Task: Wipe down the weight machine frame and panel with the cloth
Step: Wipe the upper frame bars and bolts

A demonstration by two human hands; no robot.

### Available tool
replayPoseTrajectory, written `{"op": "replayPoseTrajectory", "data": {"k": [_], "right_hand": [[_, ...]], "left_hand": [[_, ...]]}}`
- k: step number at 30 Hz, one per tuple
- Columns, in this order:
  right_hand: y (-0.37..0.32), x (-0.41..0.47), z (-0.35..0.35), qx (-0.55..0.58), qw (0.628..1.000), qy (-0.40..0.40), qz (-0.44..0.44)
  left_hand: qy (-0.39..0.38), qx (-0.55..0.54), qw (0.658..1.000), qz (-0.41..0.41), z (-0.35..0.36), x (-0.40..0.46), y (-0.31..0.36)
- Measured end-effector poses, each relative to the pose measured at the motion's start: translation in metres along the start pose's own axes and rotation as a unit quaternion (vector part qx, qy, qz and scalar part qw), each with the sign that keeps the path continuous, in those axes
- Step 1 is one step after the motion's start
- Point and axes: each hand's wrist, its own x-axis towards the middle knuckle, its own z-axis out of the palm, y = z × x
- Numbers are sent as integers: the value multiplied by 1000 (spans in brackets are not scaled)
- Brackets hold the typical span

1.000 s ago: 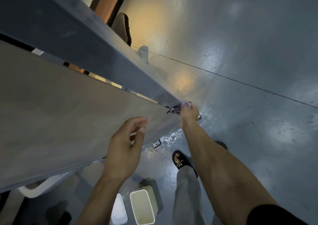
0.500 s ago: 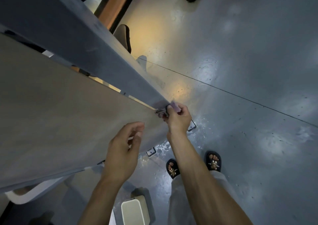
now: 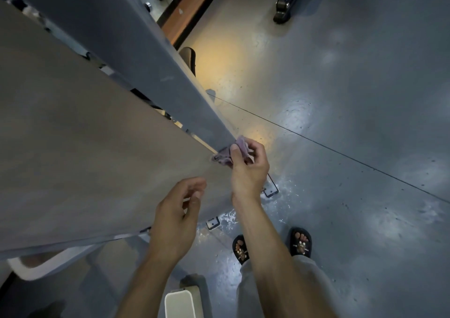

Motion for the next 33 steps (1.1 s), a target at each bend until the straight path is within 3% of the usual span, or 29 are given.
{"op": "replayPoseTrajectory", "data": {"k": [4,9,15,20,27,33], "right_hand": [[-10,-5,2,6,998,38,39],[-39,-24,11,27,996,-71,-36],[-41,-31,8,-6,1000,-16,-12],[-76,-58,34,13,989,-112,-99],[-86,-68,35,-54,986,-82,-138],[-128,-87,66,-8,967,-151,-206]], "left_hand": [[8,-9,1000,6,-3,-4,9],[16,-28,999,8,-3,-6,13],[24,-39,999,20,-10,-10,24],[32,-44,998,36,-22,-7,38],[58,-61,995,53,-39,-10,60],[73,-83,991,73,-53,-11,77]]}}
